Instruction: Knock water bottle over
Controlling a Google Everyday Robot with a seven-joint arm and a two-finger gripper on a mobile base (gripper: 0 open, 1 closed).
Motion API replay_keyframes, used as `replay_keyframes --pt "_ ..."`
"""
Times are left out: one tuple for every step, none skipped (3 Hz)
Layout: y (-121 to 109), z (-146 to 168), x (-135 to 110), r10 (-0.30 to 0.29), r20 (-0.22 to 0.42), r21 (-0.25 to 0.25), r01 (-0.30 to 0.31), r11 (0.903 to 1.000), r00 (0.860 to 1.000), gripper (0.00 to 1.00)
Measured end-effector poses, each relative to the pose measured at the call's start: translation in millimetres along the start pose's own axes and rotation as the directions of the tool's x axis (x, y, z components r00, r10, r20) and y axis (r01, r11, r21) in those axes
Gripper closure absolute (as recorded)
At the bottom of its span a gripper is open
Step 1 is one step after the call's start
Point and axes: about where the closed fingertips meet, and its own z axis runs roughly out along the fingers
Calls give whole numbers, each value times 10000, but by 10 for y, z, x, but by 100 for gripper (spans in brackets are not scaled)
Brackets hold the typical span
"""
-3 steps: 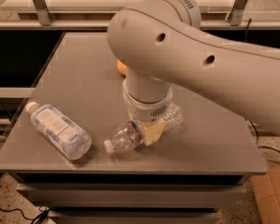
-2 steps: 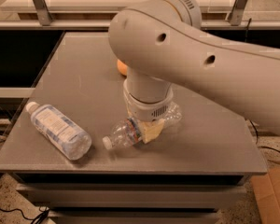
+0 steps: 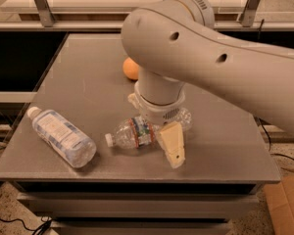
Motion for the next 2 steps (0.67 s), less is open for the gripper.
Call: replay_keyframes --pt "-13 2 55 79 66 -33 -79 10000 9999 0" --pt "-53 1 126 278 129 -43 -277 9996 9995 0"
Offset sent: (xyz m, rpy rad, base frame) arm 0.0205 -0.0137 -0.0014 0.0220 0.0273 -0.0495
